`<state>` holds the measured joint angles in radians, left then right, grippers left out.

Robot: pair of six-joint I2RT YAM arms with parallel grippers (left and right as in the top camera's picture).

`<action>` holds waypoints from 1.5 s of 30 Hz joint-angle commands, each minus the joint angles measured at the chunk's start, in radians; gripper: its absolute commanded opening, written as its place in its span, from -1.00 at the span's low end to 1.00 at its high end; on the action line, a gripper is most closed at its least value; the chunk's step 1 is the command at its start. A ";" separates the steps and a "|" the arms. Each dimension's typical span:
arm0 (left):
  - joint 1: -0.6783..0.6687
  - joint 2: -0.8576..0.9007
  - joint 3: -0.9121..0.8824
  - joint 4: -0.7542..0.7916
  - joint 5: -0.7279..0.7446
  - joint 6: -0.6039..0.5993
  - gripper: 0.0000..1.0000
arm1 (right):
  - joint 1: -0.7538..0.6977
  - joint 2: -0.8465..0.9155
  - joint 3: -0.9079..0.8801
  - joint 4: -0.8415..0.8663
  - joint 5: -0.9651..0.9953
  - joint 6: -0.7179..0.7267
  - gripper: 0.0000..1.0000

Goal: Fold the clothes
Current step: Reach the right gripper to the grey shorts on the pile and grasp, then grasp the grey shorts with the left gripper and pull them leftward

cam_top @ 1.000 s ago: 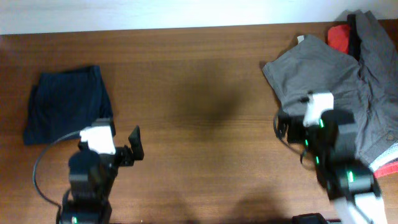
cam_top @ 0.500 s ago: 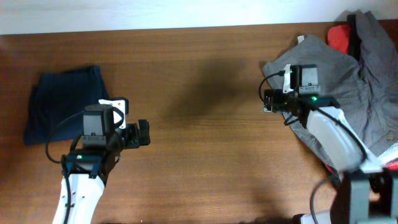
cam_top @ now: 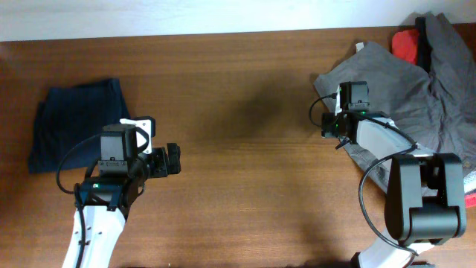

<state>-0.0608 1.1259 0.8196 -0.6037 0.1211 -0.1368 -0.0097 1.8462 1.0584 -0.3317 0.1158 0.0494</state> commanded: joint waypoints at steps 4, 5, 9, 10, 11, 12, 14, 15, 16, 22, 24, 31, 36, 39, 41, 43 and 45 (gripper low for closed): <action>-0.003 0.003 0.026 0.000 0.014 -0.008 0.98 | -0.005 0.047 0.015 0.023 0.087 0.003 0.16; -0.003 0.003 0.026 0.000 0.014 -0.008 0.98 | -0.005 0.059 0.015 0.022 0.088 0.003 -0.04; -0.003 0.003 0.026 0.000 0.014 -0.008 0.98 | -0.005 0.064 0.016 0.022 0.087 0.003 -0.60; -0.003 0.003 0.026 0.000 0.014 -0.008 0.99 | -0.005 0.057 0.017 0.017 0.088 0.003 -0.80; -0.003 0.003 0.026 -0.001 0.014 -0.008 0.98 | -0.005 0.052 0.019 0.012 0.088 0.003 -0.88; -0.003 0.003 0.026 0.000 0.014 -0.008 0.98 | -0.004 0.039 0.027 -0.003 0.088 0.003 -0.93; -0.003 0.003 0.026 0.000 0.014 -0.008 0.98 | -0.002 0.003 0.053 -0.044 0.087 0.003 -0.92; -0.003 0.003 0.026 0.001 0.014 -0.008 0.98 | 0.004 -0.020 0.075 -0.077 0.087 0.003 -0.93; -0.003 0.003 0.026 0.001 0.014 -0.008 0.97 | 0.016 -0.046 0.104 -0.118 0.087 0.003 -0.92; -0.003 0.003 0.026 0.032 0.014 -0.008 0.96 | 0.225 -0.172 0.325 -0.275 0.083 0.003 -0.92; -0.003 0.003 0.026 0.043 0.014 -0.008 0.96 | 0.348 -0.174 0.426 -0.277 0.084 0.003 -0.92; -0.003 0.003 0.026 0.049 0.014 -0.008 0.98 | 0.506 -0.149 0.505 -0.222 0.241 0.041 0.98; -0.003 0.003 0.026 0.050 0.065 -0.009 0.98 | 0.412 -0.170 0.505 -0.390 0.270 0.091 0.98; -0.004 0.004 0.026 0.049 0.154 -0.009 0.98 | 0.309 -0.183 0.505 -0.551 0.270 0.229 0.98; -0.020 0.006 0.026 0.049 0.204 -0.010 0.98 | 0.214 -0.183 0.505 -0.652 0.239 0.301 0.98; -0.058 0.015 0.026 0.050 0.209 -0.031 0.98 | 0.145 -0.183 0.505 -0.704 0.196 0.312 0.98; -0.113 0.034 0.026 0.050 0.209 -0.083 0.98 | 0.055 -0.183 0.505 -0.751 0.150 0.317 0.98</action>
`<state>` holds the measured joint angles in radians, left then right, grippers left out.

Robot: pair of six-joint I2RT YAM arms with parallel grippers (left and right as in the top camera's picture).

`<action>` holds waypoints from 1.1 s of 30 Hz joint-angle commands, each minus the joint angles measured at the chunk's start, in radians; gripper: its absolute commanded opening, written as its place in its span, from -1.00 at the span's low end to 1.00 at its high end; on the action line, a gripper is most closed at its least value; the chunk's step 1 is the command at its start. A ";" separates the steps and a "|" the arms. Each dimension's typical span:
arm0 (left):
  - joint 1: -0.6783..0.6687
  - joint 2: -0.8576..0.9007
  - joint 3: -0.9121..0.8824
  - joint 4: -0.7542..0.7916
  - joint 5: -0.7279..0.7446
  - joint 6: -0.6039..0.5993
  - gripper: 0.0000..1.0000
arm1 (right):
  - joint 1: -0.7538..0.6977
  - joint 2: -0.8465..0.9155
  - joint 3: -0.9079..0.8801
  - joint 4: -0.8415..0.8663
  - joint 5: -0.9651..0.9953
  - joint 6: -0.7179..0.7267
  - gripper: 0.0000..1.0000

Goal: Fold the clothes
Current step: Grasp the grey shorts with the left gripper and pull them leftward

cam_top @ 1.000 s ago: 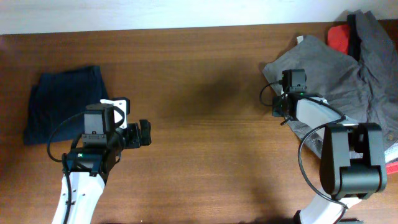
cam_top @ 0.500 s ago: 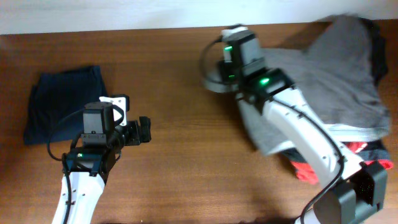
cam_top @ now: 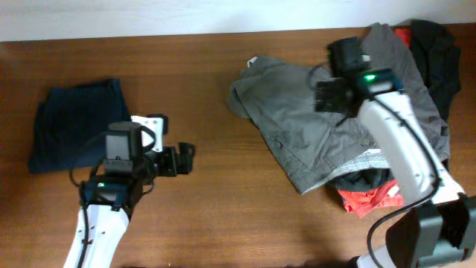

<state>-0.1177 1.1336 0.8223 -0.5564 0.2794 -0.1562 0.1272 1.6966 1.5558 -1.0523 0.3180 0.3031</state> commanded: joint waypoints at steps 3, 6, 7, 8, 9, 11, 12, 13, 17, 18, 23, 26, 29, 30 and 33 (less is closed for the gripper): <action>-0.165 0.085 0.023 0.023 0.065 -0.164 0.98 | -0.195 -0.034 0.008 -0.076 -0.082 0.077 0.98; -0.278 0.166 0.023 0.096 0.092 -0.219 0.98 | -0.298 -0.039 0.008 -0.105 -0.114 0.076 0.98; -0.317 0.200 0.023 0.130 0.092 -0.249 0.98 | -0.329 -0.042 0.008 -0.115 -0.125 0.076 0.98; -0.354 0.237 0.024 0.168 0.092 -0.286 0.98 | -0.355 -0.044 0.008 -0.124 -0.128 0.076 0.98; -0.387 0.269 0.023 0.203 0.092 -0.325 0.98 | -0.380 -0.048 0.008 -0.132 -0.127 0.074 0.98; -0.445 0.333 0.023 0.271 0.097 -0.408 0.98 | -0.416 -0.058 0.008 -0.140 -0.128 0.071 0.98; -0.489 0.382 0.023 0.330 0.110 -0.476 0.98 | -0.439 -0.066 0.008 -0.145 -0.127 0.068 0.97; -0.510 0.404 0.023 0.362 0.121 -0.506 0.98 | -0.449 -0.070 0.008 -0.147 -0.128 0.069 0.98; -0.605 0.500 0.023 0.504 0.151 -0.643 0.94 | -0.476 -0.083 0.008 -0.149 -0.158 0.069 0.98; -0.622 0.517 0.023 0.527 0.151 -0.667 0.86 | -0.476 -0.084 0.008 -0.149 -0.158 0.069 0.98; -0.730 0.628 0.024 0.617 0.140 -0.844 0.79 | -0.476 -0.084 0.008 -0.156 -0.158 0.069 0.98; -0.767 0.683 0.024 0.713 0.140 -0.854 0.78 | -0.476 -0.084 0.008 -0.156 -0.171 0.069 0.98; -0.789 0.750 0.024 0.829 0.140 -0.868 0.79 | -0.476 -0.084 0.008 -0.160 -0.177 0.069 0.98; -0.790 0.764 0.024 0.854 0.140 -0.886 0.79 | -0.476 -0.084 0.008 -0.161 -0.177 0.069 0.98; -0.790 0.804 0.024 0.919 0.140 -0.914 0.58 | -0.476 -0.084 0.008 -0.161 -0.177 0.069 0.98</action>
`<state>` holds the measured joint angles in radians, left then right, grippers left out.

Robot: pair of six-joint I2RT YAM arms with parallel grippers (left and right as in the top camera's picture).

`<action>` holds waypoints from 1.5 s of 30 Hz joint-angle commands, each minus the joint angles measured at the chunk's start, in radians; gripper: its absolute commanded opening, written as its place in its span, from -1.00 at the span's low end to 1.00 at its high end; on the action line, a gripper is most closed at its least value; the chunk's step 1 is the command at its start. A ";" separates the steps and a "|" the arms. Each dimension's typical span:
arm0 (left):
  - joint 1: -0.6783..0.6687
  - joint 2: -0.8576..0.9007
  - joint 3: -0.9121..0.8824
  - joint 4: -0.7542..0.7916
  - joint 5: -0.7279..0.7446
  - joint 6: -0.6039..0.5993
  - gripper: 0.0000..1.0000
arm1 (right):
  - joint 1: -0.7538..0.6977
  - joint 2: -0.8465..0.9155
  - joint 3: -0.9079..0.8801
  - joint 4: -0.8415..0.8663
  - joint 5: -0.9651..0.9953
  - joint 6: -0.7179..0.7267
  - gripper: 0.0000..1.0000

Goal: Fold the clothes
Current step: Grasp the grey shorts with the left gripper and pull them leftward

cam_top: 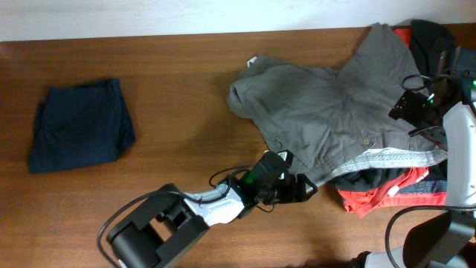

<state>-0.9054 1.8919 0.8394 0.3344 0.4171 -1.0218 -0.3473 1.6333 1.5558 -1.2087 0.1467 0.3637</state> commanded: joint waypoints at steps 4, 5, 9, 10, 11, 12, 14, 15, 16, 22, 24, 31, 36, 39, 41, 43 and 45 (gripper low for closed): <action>-0.002 0.085 0.007 0.111 -0.018 -0.048 0.21 | -0.002 -0.021 0.008 -0.006 -0.011 0.008 0.97; -0.002 0.085 0.007 0.114 -0.033 -0.048 0.13 | -0.002 -0.021 0.008 -0.007 -0.013 0.008 0.98; -0.002 0.085 0.007 0.130 -0.085 -0.048 -0.36 | -0.002 -0.021 0.008 -0.007 -0.012 0.008 0.98; -0.002 0.085 0.007 0.130 -0.085 -0.048 -0.44 | -0.002 -0.021 0.008 -0.007 -0.012 0.008 0.98; -0.001 0.085 0.007 0.129 -0.085 -0.047 -0.62 | -0.002 -0.021 0.008 -0.007 -0.012 0.008 0.98; 0.001 0.085 0.007 0.129 -0.084 -0.047 -0.84 | -0.002 -0.021 0.008 -0.007 -0.012 0.008 0.98; 0.012 0.085 0.007 0.129 -0.071 -0.047 -0.99 | -0.002 -0.021 0.008 -0.007 -0.012 0.008 0.98; 0.026 0.084 0.007 0.129 -0.055 -0.047 -0.99 | -0.002 -0.021 0.008 -0.007 -0.012 0.008 0.98; 0.040 0.082 0.007 0.129 -0.034 -0.037 -0.99 | -0.002 -0.021 0.008 -0.007 -0.012 0.008 0.98; 0.304 -0.060 0.007 -0.100 0.152 0.114 -0.99 | -0.002 -0.021 0.008 -0.004 -0.012 -0.019 0.98; 0.445 -0.158 0.007 -0.260 0.127 0.235 -0.99 | -0.002 -0.021 0.008 -0.002 -0.012 -0.019 0.97; 0.966 -0.432 0.007 -0.492 0.022 0.381 -0.99 | -0.002 -0.021 0.008 0.000 -0.013 -0.019 0.98; 1.053 -0.448 0.007 -0.620 0.111 0.411 0.49 | 0.000 -0.021 0.008 0.003 -0.108 -0.084 0.98; 1.010 -0.448 0.007 -0.694 0.122 0.411 0.54 | 0.000 -0.021 0.003 0.017 -0.233 -0.171 0.98; 0.950 -0.448 0.007 -0.733 0.150 0.410 0.54 | 0.000 -0.016 -0.001 0.019 -0.310 -0.221 0.98; 0.882 -0.448 0.007 -0.770 0.157 0.410 0.51 | 0.000 -0.005 -0.006 0.019 -0.370 -0.262 0.99; 0.773 -0.445 0.006 -0.805 0.155 0.409 0.40 | 0.002 0.022 -0.018 0.011 -0.468 -0.313 0.87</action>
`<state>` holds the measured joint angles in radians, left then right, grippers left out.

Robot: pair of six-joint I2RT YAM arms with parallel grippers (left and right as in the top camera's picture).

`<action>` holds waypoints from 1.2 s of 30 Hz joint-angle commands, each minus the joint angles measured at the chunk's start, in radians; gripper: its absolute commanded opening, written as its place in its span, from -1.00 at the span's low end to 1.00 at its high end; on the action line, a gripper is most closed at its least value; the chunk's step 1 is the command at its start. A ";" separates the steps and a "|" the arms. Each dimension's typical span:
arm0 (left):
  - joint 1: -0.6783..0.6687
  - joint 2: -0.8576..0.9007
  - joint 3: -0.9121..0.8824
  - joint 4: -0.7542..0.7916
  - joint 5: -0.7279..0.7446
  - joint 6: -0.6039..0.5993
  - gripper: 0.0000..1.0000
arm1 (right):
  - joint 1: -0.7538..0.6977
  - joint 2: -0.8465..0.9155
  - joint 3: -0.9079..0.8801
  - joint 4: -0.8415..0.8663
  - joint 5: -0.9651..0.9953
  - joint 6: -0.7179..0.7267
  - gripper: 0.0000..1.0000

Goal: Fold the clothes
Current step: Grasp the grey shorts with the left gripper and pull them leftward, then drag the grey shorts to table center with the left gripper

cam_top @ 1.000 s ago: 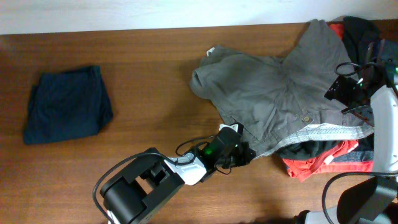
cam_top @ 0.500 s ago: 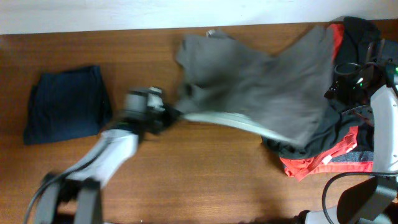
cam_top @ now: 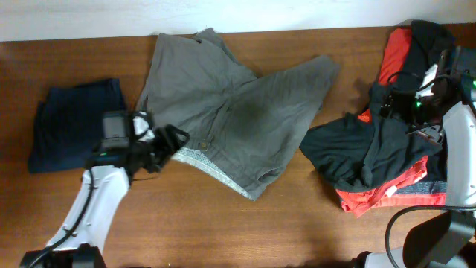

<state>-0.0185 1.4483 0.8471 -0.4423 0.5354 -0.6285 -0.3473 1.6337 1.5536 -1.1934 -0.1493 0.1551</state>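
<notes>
Grey shorts (cam_top: pixel 238 104) lie spread out on the table left of centre, legs pointing to the back and right, the pale waistband (cam_top: pixel 212 165) at the front. My left gripper (cam_top: pixel 176 140) sits at the waistband's left end, shut on the cloth there. At the far right my right gripper (cam_top: pixel 385 103) hovers over the pile of clothes, its fingers apart and nothing between them.
A folded navy garment (cam_top: pixel 74 123) lies at the far left, just beside my left arm. The pile at the right holds a black garment (cam_top: pixel 357 149) on top, red clothes (cam_top: pixel 383 197) beneath and a dark one (cam_top: pixel 428 33) at the back corner.
My left gripper has gone from the middle right of the table to the left, with the grey shorts in it. The shorts have left the pile, baring the black garment. My right arm has hardly moved.
At first my right gripper was at the grey shorts on the pile, the left idle by the navy garment. Then the right held the shorts partly out toward the middle. Then it was back at the right and the left was at the waistband. Now the shorts lie left of centre.
</notes>
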 commanded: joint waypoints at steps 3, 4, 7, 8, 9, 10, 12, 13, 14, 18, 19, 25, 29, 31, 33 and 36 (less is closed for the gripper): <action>-0.256 0.005 -0.001 -0.022 0.002 -0.006 0.40 | 0.025 0.068 -0.040 -0.015 -0.248 -0.166 0.56; -0.300 0.009 -0.001 -0.011 -0.027 -0.024 0.40 | 0.037 0.086 -0.053 -0.014 -0.250 -0.167 0.39; -0.421 0.023 -0.001 0.074 -0.113 -0.053 0.40 | 0.069 0.135 -0.086 0.003 -0.250 -0.167 0.18; -0.458 0.031 -0.001 0.119 -0.123 -0.056 0.40 | 0.080 0.156 -0.095 0.010 -0.250 -0.167 0.17; -0.492 0.042 -0.001 0.172 -0.130 -0.056 0.40 | 0.089 0.174 -0.100 0.017 -0.250 -0.167 0.16; -0.521 0.055 -0.001 0.216 -0.142 -0.056 0.39 | 0.098 0.196 -0.106 0.028 -0.250 -0.167 0.15; -0.577 0.093 -0.001 0.289 -0.188 -0.063 0.34 | 0.105 0.235 -0.113 0.050 -0.239 -0.166 0.13; -0.600 0.118 -0.001 0.321 -0.192 -0.068 0.34 | 0.105 0.253 -0.116 0.061 -0.235 -0.166 0.13; -0.615 0.142 -0.001 0.348 -0.187 -0.073 0.34 | 0.105 0.275 -0.118 0.071 -0.231 -0.166 0.14; -0.670 0.267 -0.001 0.472 -0.150 -0.094 0.34 | 0.103 0.353 -0.118 0.098 -0.182 -0.166 0.14; -0.684 0.310 -0.001 0.518 -0.122 -0.094 0.34 | 0.103 0.383 -0.118 0.102 -0.154 -0.165 0.14; -0.699 0.433 -0.001 0.507 0.008 -0.119 0.34 | 0.101 0.474 -0.118 0.109 0.022 -0.085 0.15; -0.684 0.436 -0.001 0.296 0.102 -0.119 0.24 | 0.050 0.479 -0.117 0.097 0.224 0.035 0.22; -0.640 0.436 -0.001 0.150 0.161 -0.118 0.23 | -0.016 0.479 -0.117 0.083 0.299 0.086 0.26; -0.597 0.436 -0.001 0.068 0.202 -0.101 0.20 | -0.067 0.479 -0.117 0.078 0.304 0.096 0.30; -0.491 0.436 -0.001 -0.063 0.253 0.006 -0.03 | -0.174 0.478 -0.116 0.064 0.278 0.142 0.35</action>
<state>-0.5953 1.8408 0.8906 -0.4171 0.7631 -0.7109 -0.4198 2.0850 1.4433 -1.1233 0.0360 0.2230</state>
